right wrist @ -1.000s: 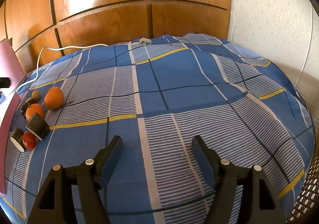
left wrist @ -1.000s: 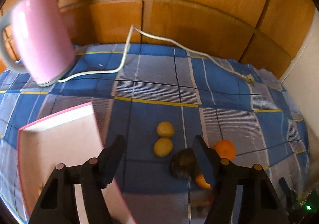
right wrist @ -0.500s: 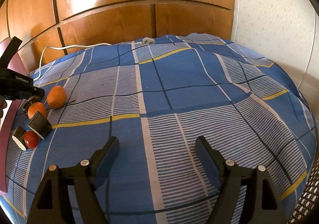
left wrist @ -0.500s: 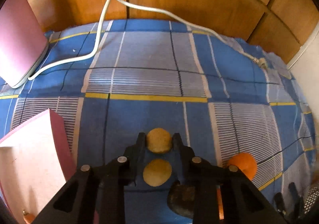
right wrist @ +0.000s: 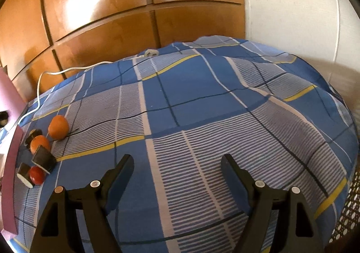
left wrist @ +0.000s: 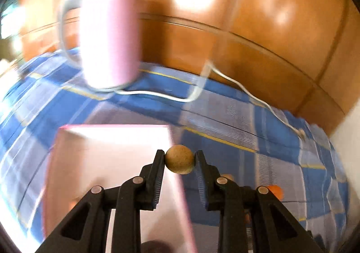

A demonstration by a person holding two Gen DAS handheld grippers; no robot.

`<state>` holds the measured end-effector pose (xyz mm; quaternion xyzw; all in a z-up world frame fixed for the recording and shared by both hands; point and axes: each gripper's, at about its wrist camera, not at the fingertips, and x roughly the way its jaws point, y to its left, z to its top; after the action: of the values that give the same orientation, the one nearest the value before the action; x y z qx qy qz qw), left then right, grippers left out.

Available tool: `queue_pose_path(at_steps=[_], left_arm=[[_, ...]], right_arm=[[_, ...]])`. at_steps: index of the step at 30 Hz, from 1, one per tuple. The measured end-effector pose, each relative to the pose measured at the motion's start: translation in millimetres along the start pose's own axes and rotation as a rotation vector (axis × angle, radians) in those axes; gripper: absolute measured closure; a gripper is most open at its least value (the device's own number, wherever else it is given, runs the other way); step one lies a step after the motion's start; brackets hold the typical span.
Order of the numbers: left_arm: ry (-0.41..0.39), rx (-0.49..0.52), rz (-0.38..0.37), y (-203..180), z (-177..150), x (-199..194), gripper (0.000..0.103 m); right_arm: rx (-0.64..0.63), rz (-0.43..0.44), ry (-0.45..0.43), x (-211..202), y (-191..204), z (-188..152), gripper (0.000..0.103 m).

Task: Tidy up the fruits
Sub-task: 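Carry the yellow potato with the left gripper into the tray and release, then withdraw the left gripper from the tray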

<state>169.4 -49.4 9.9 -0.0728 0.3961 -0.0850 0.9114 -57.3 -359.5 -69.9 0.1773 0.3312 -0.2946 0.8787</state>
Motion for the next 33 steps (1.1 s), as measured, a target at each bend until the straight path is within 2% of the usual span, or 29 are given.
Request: queue_pose_path(at_steps=[2,7,13,14,16,17,22,24,28,33], left_arm=[[-0.017,-0.051,0.045,21.7,-4.5,-7.1,0.076],[0.023,-0.090,0.113,54.2,-19.2,-0.6,0.075],[0.046,-0.093,0.131,64.9,-35.8,2.2,0.073],[0.043,-0.086,0.133,64.1,-38.2,1.7,0.070],[0.030,-0.078,0.130,61.9,-41.8,-3.5,0.057],[0.021,-0.074,0.128,61.7,-43.6,-7.2,0.055],[-0.046,-0.054,0.137,60.2,-48.6,-32.7,0.024],[-0.070,-0.045,0.142,60.0,-51.9,-44.3,0.017],[-0.109,-0.045,0.147,62.5,-60.1,-66.1,0.009],[-0.118,-0.070,0.155,71.2,-74.6,-82.7,0.005]], right_arm=[[0.015,-0.018,-0.001,0.1,-1.4,0.1,0.022],[0.049,-0.049,-0.004,-1.3,-3.8,-1.5,0.022],[0.025,-0.069,-0.004,-2.2,-0.1,-4.8,0.022],[0.021,-0.071,-0.004,-2.3,0.5,-5.3,0.022],[0.015,-0.076,-0.004,-2.3,1.3,-6.1,0.022],[0.013,-0.078,-0.003,-2.0,1.5,-5.9,0.022],[0.000,-0.088,0.001,-1.5,3.5,-5.2,0.022],[-0.010,-0.092,0.004,-1.1,4.9,-5.4,0.021],[-0.022,-0.092,0.006,-1.4,6.4,-5.9,0.019],[-0.028,-0.089,0.007,-1.2,7.2,-5.9,0.018]])
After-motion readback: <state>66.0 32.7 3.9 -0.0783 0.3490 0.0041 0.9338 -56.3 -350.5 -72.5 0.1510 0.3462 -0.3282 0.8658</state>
